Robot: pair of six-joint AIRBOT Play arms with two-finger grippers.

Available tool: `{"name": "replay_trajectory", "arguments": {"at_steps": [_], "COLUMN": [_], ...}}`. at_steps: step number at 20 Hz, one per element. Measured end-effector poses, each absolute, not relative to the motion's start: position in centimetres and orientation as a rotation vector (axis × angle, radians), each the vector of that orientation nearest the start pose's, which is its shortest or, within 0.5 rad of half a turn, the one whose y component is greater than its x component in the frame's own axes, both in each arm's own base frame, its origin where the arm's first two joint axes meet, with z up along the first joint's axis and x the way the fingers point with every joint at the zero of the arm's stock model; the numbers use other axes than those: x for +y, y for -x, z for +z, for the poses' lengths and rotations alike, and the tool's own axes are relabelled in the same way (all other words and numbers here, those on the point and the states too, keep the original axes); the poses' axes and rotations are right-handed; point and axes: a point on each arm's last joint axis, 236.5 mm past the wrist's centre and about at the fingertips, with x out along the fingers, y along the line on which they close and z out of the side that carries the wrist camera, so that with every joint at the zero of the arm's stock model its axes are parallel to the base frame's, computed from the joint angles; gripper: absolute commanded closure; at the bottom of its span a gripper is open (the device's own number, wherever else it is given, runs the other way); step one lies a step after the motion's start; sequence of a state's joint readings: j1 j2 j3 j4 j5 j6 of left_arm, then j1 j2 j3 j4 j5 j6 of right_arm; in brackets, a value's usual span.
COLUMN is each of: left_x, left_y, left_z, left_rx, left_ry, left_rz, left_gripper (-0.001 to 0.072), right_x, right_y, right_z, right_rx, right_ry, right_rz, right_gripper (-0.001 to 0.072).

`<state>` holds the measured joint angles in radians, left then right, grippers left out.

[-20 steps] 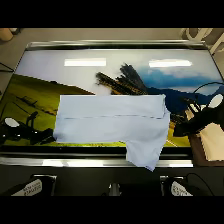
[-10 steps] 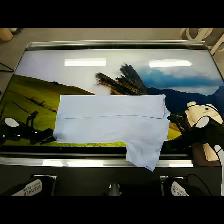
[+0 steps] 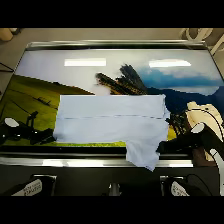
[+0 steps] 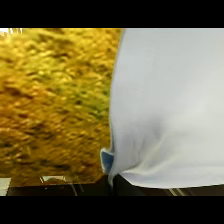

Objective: Fold the shirts.

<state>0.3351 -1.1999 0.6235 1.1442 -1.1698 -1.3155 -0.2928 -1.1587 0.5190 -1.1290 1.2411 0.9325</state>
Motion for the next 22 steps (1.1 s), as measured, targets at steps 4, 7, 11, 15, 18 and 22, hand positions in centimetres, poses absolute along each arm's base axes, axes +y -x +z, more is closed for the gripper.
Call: {"name": "replay_trajectory", "arguments": {"at_steps": [4,7,11,15,18,22], "left_x": [-1.4,-1.4,-1.3,-0.7,-0.2,0.1], "left_y": [-23.4,-23.9,-26.8,-31.1,-34.3,-38.4], "left_z": [-10.5,-9.9,-6.0,-0.7,1.6,1.9], "left_rx": [1.59,1.567,1.446,1.29,1.213,1.18], "left_ry": [0.543,0.521,0.469,0.446,0.468,0.539], "left_rz": [-0.108,-0.137,-0.195,-0.208,-0.196,-0.209], "left_gripper": [0.0682,0.0683,0.0686,0.0686,0.0686,0.0686], "right_x": [4.2,3.6,3.0,1.7,0.7,0.7], "right_y": [-19.3,-20.7,-25.3,-31.0,-35.4,-41.5], "right_z": [-11.4,-10.4,-4.8,1.6,3.9,3.6], "right_rx": [1.603,1.546,1.397,1.226,1.138,1.052], "right_ry": [-0.276,-0.218,-0.141,-0.056,-0.053,-0.143], "right_rz": [0.479,0.486,0.518,0.494,0.461,0.45], "right_gripper": [0.0688,0.0689,0.0693,0.0693,0.0693,0.0692]}}
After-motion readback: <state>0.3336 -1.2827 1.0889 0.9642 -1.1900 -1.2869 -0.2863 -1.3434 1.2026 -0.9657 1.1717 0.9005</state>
